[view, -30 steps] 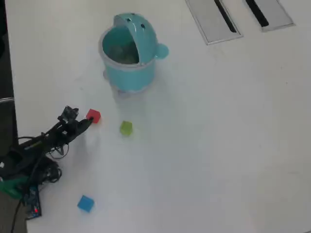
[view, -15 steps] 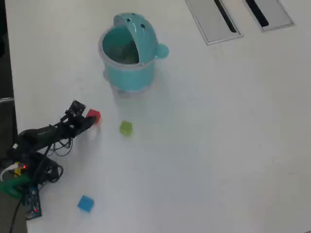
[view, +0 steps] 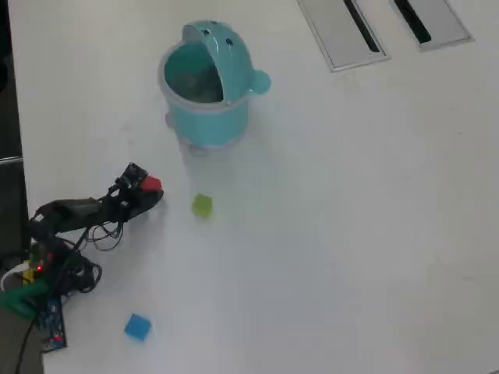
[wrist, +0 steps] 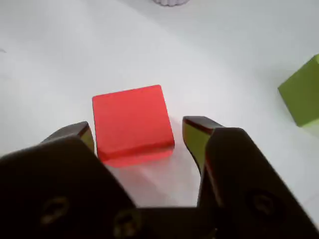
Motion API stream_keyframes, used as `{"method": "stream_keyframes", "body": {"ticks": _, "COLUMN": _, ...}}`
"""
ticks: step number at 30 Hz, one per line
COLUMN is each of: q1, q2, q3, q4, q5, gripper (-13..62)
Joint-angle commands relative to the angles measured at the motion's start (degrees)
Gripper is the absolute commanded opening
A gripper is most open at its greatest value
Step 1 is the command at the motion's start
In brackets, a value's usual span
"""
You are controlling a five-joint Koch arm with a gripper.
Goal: Grasp RGB lego blocks and put them in the bin one by one.
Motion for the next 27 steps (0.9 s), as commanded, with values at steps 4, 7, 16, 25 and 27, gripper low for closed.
{"method": "stream_keyframes", "body": {"ticks": 4, "q1": 0.3, "q2": -1.8, "q3": -4.6, "q4": -6.8, "q5": 1.9, "gripper": 29.6}}
{"method": "stream_keyframes", "body": {"ticks": 7, "q1": 0.4, "q2": -2.2, "q3": -3.8, "q4": -10.0, "q5": 4.9, "gripper": 22.8}}
{"method": "stream_keyframes", "body": {"ticks": 16, "q1": -0.5, "q2": 2.8, "q3": -2.8, "q4": -12.6, "q5": 9.5, "gripper": 19.4}}
{"method": "stream_keyframes", "body": {"ticks": 25, "q1": -0.2, "q2": 18.2, "q3": -8.5, "q4": -4.2, "q5": 14.0, "gripper": 19.4}}
{"method": "stream_keyframes", "body": {"ticks": 27, "q1": -0.2, "q2": 20.5, "q3": -10.9, "q4": -1.4, "q5": 14.4, "gripper": 19.4}}
